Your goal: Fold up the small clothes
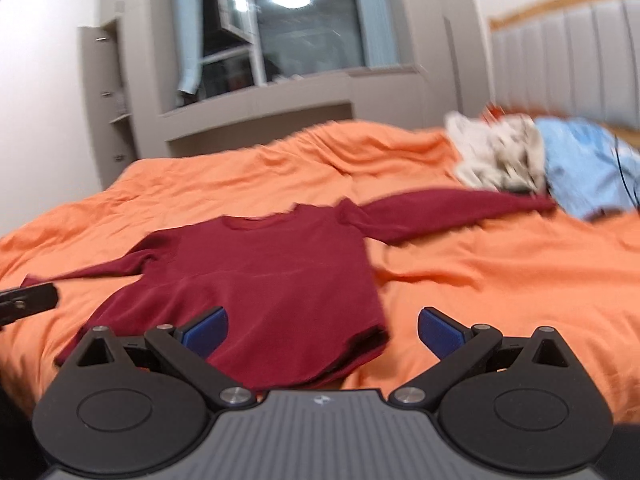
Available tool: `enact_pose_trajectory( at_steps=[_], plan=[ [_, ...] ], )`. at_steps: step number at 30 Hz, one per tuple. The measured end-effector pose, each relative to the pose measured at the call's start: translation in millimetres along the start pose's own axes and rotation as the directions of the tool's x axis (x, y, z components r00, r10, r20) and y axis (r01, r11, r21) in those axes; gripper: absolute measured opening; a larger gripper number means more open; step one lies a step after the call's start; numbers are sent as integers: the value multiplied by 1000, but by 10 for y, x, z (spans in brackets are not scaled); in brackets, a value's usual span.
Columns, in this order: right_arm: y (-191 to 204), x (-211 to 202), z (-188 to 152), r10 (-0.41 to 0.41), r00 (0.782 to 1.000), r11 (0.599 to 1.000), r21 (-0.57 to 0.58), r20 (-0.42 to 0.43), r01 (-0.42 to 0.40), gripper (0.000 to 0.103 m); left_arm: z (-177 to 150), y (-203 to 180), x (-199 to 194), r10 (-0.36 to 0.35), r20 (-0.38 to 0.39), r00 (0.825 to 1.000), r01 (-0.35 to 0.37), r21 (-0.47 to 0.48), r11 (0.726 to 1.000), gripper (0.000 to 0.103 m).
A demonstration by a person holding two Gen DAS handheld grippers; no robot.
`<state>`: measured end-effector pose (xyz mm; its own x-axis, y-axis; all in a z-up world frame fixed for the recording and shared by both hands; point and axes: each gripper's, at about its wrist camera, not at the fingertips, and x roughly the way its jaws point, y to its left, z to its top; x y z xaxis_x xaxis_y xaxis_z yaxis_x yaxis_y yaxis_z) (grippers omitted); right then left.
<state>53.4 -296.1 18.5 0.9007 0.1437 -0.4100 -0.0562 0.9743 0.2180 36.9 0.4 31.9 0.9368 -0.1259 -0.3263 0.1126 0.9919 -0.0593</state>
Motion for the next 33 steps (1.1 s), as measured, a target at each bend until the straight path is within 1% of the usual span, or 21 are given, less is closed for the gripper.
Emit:
enact_pose_trajectory(
  at_steps=[3,5,8,13,19,22,24,27,29,31,33],
  plan=[
    [-220,126,197,0,1000,996,90,-7,0,103,261,36,210,-49,-24,998,48,-47,998,103],
    [-346,205,320,-7,1000,993,119,0,7,103,425,73,387,-74,-52,996,69,-80,994,103],
    [-447,337,497,-39,999,992,120,19,37,103,646,68,685,-81,-98,992,73,-81,994,103],
    [-522,652,804,-79,997,995,69,20,78,103,888,43,1215,-55,-145,988,46,-62,997,103],
    [-573,1091,1077,-120,992,993,-9,29,120,103,942,40,1780,-17,-191,982,14,-14,1000,103],
    [-684,1390,1182,-135,991,991,-15,-2,135,103,912,68,2046,9,-209,978,-4,24,1000,103],
    [-789,1581,1231,-147,989,989,8,-31,147,103,896,102,2210,22,-218,976,-15,36,999,103],
    [-1023,1902,1287,-123,991,988,82,-57,128,103,872,162,2417,32,-222,975,-22,45,999,103],
    [-1216,2084,1303,-122,991,983,134,-46,128,103,851,201,2508,42,-217,975,-31,50,998,103],
    [-1396,2279,1305,-142,989,974,172,-35,146,103,822,243,2590,51,-219,974,-41,50,998,103],
    [-1581,2432,1287,-146,989,967,206,-25,148,103,808,267,2682,66,-253,965,-56,48,997,103]
  ],
)
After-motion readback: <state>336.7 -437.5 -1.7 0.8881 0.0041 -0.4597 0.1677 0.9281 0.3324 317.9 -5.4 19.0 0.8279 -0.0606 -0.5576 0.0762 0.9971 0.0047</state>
